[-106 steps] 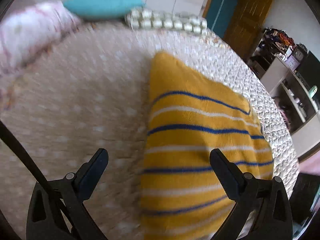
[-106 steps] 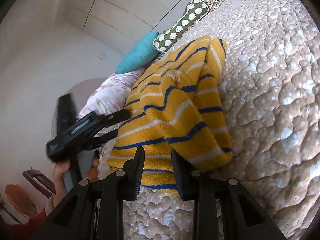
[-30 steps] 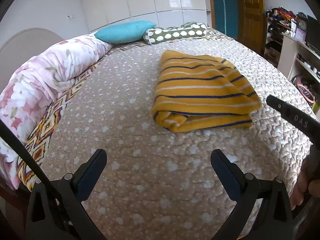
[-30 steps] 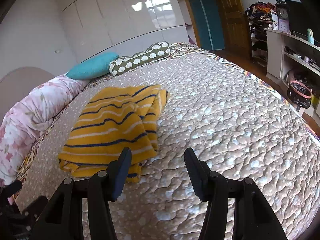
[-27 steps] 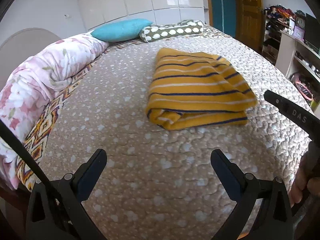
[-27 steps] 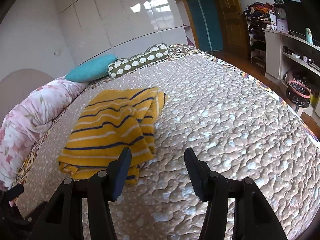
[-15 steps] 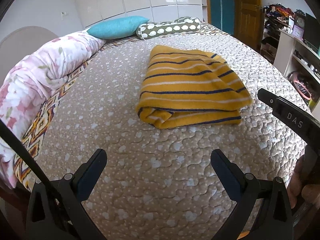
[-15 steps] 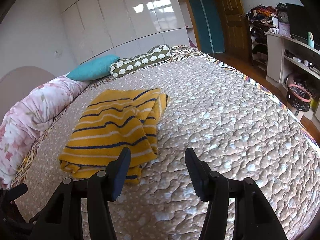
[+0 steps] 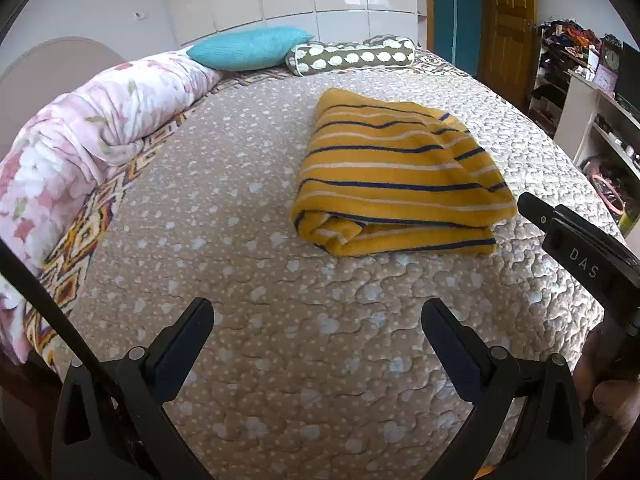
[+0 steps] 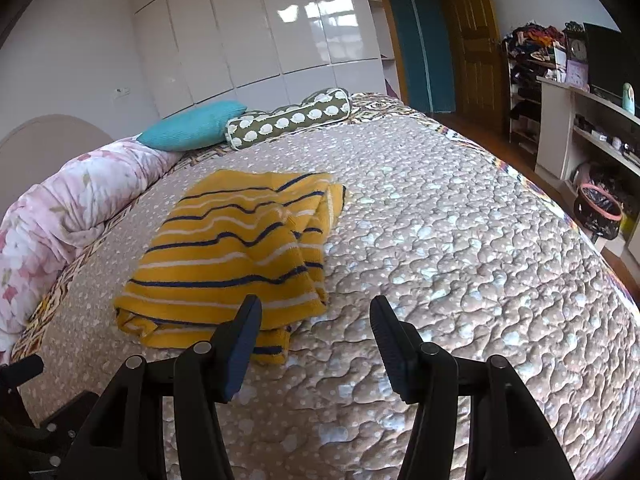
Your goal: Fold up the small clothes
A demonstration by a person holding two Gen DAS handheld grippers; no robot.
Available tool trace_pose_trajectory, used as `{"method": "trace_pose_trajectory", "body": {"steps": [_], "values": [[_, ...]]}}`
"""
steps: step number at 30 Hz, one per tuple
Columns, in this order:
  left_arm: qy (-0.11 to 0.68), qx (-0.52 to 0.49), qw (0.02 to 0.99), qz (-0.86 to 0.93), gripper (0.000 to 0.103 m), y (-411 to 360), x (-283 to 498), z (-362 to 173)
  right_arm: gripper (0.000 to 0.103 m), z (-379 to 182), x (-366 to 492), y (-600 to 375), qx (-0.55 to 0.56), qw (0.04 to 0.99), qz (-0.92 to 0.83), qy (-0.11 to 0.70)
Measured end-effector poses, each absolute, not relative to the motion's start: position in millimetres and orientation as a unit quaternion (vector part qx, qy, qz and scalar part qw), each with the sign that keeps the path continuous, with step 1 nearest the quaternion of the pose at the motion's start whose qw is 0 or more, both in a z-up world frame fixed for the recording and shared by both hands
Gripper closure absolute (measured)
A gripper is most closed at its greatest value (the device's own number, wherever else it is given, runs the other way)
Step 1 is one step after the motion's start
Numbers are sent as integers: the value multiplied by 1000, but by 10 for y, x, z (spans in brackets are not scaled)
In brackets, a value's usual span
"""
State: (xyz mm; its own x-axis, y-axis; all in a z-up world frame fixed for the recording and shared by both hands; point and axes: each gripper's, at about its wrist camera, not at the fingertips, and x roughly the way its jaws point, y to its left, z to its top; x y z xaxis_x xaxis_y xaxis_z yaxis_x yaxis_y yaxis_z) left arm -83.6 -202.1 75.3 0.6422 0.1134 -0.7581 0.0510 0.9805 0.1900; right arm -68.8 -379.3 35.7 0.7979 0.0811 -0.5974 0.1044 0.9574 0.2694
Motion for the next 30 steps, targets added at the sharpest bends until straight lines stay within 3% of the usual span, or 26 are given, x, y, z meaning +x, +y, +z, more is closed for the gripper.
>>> {"method": "trace_pose_trajectory", "body": {"steps": [30], "values": [[414,160,893,76,0,-1897,-852,685,43,255,-646,-3650,143,937,0,318]]}}
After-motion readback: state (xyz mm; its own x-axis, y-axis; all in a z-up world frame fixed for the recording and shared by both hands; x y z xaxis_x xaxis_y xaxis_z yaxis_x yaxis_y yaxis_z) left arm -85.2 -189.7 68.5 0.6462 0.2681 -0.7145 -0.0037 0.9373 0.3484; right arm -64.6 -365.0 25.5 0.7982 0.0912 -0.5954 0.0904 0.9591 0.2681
